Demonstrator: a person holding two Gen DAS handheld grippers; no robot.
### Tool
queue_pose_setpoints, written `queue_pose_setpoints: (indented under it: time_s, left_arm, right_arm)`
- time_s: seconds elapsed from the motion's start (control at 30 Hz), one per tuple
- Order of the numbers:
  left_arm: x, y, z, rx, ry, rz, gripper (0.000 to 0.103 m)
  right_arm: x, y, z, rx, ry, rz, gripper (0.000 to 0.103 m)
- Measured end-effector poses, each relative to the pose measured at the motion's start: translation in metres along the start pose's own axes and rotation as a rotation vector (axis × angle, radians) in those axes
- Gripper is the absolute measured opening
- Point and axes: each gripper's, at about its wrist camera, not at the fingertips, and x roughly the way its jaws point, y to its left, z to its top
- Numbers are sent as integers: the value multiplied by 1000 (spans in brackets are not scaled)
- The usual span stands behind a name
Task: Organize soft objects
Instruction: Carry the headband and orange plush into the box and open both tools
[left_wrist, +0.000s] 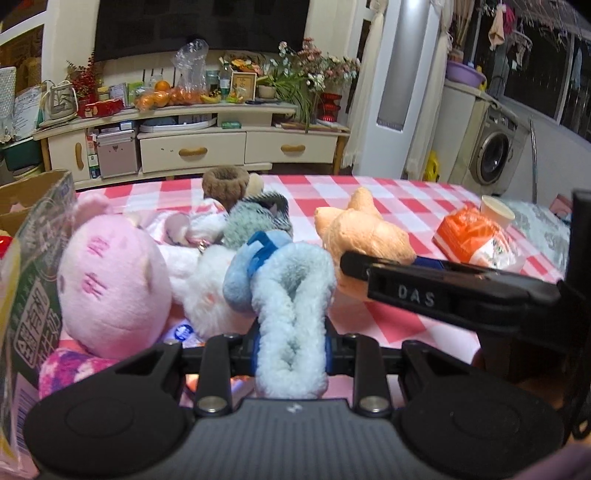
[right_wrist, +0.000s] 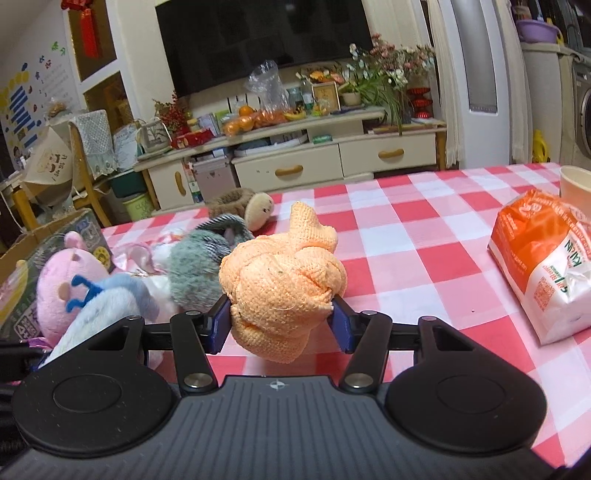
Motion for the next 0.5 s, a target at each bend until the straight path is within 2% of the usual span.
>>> queue_pose_setpoints:
  time_s: [0.5]
  left_arm:
    - [-39,29,12,-77,-113,1,27]
  right_arm:
    - [-28,32,5,-76,-82,56,69]
